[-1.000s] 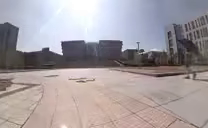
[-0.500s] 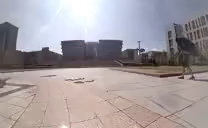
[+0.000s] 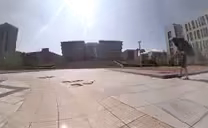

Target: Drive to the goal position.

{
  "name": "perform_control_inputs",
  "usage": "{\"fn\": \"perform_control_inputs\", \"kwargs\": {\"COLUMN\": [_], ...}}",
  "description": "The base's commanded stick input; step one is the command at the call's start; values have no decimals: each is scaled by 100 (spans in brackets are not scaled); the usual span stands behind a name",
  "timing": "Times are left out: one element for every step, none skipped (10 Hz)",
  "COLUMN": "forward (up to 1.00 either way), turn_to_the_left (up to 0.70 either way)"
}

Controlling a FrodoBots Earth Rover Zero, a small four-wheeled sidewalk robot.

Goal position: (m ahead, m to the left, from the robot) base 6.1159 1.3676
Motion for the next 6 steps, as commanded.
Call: {"fn": "perform_control_inputs", "kwargs": {"forward": [70,70,70,70,70,70], "turn_to_the_left": [2,2,2,2,-17,-30]}}
